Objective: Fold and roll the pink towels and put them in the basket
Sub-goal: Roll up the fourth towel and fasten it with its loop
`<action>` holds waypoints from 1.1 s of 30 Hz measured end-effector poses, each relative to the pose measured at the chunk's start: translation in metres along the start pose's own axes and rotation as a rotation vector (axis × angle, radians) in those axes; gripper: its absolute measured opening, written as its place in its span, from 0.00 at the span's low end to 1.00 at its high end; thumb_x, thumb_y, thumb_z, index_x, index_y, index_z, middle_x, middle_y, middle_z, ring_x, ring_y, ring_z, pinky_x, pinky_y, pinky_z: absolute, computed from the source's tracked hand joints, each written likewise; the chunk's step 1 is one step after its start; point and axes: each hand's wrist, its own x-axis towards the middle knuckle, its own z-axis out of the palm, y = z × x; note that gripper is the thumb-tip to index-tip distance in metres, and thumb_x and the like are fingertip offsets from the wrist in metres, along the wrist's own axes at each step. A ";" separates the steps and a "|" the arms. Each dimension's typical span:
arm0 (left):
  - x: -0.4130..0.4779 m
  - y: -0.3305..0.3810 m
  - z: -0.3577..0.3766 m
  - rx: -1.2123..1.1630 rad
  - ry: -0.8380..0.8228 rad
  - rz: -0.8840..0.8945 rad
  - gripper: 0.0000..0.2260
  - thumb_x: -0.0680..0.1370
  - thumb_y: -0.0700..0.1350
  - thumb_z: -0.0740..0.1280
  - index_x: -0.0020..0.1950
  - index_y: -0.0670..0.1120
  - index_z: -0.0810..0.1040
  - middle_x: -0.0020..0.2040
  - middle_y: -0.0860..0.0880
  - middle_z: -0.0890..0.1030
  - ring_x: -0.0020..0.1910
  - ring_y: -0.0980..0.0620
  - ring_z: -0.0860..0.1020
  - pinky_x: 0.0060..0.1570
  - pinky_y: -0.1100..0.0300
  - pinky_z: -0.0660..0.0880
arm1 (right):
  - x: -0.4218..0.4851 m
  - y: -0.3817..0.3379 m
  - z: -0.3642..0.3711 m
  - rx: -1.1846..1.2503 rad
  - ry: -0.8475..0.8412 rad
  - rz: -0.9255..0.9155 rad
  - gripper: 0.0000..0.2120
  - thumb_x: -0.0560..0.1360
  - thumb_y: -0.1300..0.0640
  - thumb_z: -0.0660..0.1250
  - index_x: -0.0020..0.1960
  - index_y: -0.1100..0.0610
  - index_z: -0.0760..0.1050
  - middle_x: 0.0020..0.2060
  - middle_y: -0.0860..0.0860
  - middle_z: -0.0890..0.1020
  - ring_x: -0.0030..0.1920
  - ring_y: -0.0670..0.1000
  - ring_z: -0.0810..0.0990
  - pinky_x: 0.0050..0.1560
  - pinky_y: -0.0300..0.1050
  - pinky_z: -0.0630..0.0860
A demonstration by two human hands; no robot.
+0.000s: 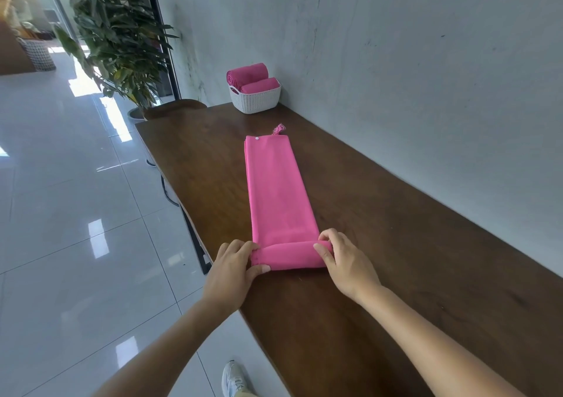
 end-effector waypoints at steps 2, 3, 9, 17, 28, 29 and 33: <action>0.002 -0.002 -0.003 -0.031 -0.031 -0.005 0.25 0.78 0.66 0.61 0.69 0.52 0.74 0.62 0.55 0.75 0.61 0.55 0.69 0.61 0.57 0.74 | -0.005 0.002 0.002 0.018 -0.008 -0.023 0.20 0.83 0.38 0.48 0.67 0.46 0.65 0.63 0.44 0.74 0.50 0.42 0.75 0.34 0.30 0.67; 0.003 -0.002 -0.005 -0.047 -0.040 -0.005 0.25 0.78 0.66 0.61 0.68 0.52 0.75 0.62 0.55 0.75 0.60 0.55 0.69 0.61 0.57 0.74 | -0.008 0.003 0.003 0.028 -0.017 -0.026 0.21 0.83 0.38 0.49 0.69 0.47 0.65 0.65 0.45 0.74 0.52 0.43 0.75 0.36 0.30 0.68; 0.009 -0.007 -0.015 -0.138 -0.211 -0.067 0.20 0.77 0.66 0.60 0.57 0.53 0.78 0.51 0.57 0.77 0.55 0.54 0.73 0.55 0.57 0.76 | -0.026 0.007 -0.003 0.028 -0.093 -0.057 0.29 0.81 0.33 0.50 0.78 0.44 0.58 0.72 0.43 0.69 0.68 0.45 0.73 0.61 0.40 0.74; 0.019 -0.011 -0.019 -0.413 -0.350 -0.234 0.30 0.70 0.74 0.61 0.43 0.47 0.82 0.40 0.44 0.83 0.36 0.50 0.77 0.38 0.57 0.73 | -0.036 0.012 0.002 0.081 -0.097 -0.061 0.27 0.81 0.34 0.53 0.76 0.44 0.62 0.69 0.42 0.72 0.66 0.42 0.72 0.62 0.38 0.73; -0.006 0.000 0.000 -0.184 0.127 0.086 0.16 0.78 0.55 0.71 0.63 0.55 0.74 0.62 0.59 0.72 0.59 0.57 0.73 0.57 0.59 0.78 | 0.013 0.006 -0.011 0.258 -0.320 0.220 0.31 0.74 0.27 0.56 0.62 0.51 0.73 0.53 0.47 0.80 0.48 0.48 0.79 0.46 0.45 0.75; -0.007 -0.001 0.002 -0.162 0.106 0.115 0.19 0.77 0.56 0.72 0.66 0.56 0.73 0.64 0.59 0.71 0.61 0.58 0.71 0.59 0.60 0.77 | 0.019 0.005 -0.012 0.253 -0.337 0.229 0.31 0.75 0.27 0.57 0.60 0.52 0.74 0.51 0.48 0.80 0.46 0.48 0.78 0.45 0.45 0.74; -0.005 -0.004 0.006 -0.060 0.087 0.105 0.26 0.77 0.60 0.71 0.71 0.56 0.68 0.67 0.59 0.72 0.65 0.56 0.70 0.65 0.57 0.74 | 0.037 -0.001 -0.012 0.266 -0.373 0.253 0.32 0.77 0.29 0.57 0.53 0.59 0.77 0.48 0.56 0.82 0.43 0.50 0.78 0.45 0.46 0.73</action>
